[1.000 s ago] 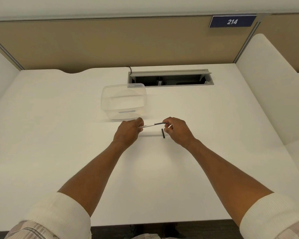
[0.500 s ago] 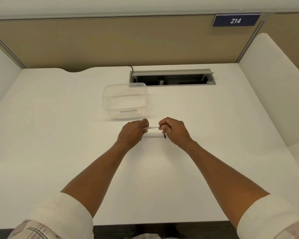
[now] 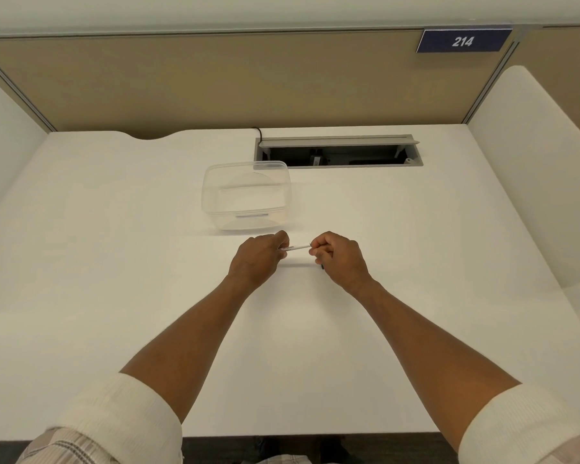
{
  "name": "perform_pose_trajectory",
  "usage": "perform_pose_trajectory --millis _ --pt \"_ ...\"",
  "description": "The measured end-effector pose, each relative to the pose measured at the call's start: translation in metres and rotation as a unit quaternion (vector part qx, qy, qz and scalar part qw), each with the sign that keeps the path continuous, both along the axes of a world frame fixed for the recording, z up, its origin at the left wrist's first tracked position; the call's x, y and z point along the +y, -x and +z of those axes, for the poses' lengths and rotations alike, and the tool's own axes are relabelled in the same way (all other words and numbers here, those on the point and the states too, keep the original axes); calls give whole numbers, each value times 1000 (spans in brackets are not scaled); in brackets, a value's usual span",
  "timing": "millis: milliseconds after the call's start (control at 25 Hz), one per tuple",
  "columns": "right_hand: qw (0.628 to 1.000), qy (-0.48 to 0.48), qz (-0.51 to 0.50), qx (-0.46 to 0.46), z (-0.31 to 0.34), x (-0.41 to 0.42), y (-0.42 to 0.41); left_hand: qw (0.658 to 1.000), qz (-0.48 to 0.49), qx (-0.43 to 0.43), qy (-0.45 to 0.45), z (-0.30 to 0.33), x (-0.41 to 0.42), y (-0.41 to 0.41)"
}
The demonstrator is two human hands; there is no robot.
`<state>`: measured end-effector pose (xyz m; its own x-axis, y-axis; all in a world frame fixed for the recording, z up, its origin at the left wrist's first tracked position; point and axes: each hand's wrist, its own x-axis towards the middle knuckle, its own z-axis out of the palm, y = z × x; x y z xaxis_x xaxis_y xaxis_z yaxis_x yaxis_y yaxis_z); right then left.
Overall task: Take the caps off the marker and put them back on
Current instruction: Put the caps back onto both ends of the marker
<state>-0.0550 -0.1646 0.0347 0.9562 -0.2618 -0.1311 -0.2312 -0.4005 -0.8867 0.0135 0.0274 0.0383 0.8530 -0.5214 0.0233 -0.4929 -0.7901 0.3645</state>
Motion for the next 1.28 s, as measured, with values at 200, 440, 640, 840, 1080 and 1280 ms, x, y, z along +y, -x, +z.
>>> perform_pose_trajectory --millis 200,440,640,840,1080,1280 --pt "998 54 20 -13 -3 -3 0 1000 11 4 -3 -1 5 0" --pt "980 155 -25 125 -12 -12 -1 999 36 38 6 -6 13 -3" --pt "965 217 20 148 -19 -5 -8 997 52 62 20 -8 14 -7" --pt "958 255 25 129 -26 -5 -9 990 62 94 80 -2 15 -8" --pt "962 242 26 123 -29 -5 -10 990 62 100 74 2 23 -9" --pt "984 147 1 101 -16 -9 -11 993 56 93 47 4 20 -7"
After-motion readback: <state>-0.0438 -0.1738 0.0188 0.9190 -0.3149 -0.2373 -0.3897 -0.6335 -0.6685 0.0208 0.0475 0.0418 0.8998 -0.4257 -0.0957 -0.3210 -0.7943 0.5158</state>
